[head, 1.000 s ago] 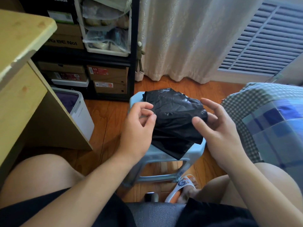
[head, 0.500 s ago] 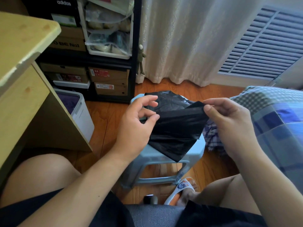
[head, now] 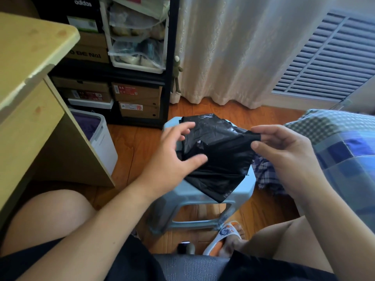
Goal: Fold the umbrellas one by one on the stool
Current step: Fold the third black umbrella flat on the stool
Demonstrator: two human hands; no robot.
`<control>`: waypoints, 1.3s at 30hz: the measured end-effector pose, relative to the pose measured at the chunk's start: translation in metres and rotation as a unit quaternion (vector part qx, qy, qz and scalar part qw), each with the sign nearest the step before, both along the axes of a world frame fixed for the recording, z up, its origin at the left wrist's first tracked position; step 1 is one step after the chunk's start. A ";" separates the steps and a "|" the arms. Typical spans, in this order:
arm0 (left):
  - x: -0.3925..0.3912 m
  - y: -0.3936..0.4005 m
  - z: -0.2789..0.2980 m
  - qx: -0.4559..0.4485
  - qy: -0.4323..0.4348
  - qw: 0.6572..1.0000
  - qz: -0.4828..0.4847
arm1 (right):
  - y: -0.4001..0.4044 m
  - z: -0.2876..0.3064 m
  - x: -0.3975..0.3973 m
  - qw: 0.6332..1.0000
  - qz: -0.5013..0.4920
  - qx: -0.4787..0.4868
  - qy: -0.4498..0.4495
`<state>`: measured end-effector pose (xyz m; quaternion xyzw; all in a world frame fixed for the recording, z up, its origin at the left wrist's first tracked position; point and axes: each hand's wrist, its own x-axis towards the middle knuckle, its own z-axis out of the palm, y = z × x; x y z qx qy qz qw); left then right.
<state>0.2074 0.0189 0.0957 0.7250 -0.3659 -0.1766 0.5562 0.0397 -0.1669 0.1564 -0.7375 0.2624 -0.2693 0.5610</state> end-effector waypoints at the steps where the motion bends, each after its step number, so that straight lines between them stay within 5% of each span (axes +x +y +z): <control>1: -0.001 -0.002 -0.003 0.025 -0.008 1.000 -0.014 | 0.000 0.001 0.000 1.000 0.011 -0.011 0.004; 7: 0.003 -0.008 0.002 -0.034 0.001 0.998 0.046 | -0.014 0.002 0.000 0.990 0.063 -0.113 0.055; 12: -0.004 -0.003 0.004 -0.016 0.034 0.999 0.028 | -0.031 0.000 0.005 0.920 0.189 -0.272 0.211; 17: 0.003 0.001 0.004 -0.015 0.020 0.999 0.024 | -0.030 -0.006 0.007 0.956 0.125 -0.231 0.127; 22: 0.005 0.003 0.003 -0.043 0.047 0.997 0.041 | -0.024 -0.015 -0.002 0.953 0.105 -0.271 0.084; 29: 0.002 -0.005 -0.020 0.095 0.057 0.993 0.040 | -0.024 -0.020 -0.002 0.948 0.087 -0.301 0.061; 39: -0.002 -0.006 -0.029 0.111 0.029 0.992 0.050 | -0.027 -0.024 -0.003 0.963 0.081 -0.252 0.056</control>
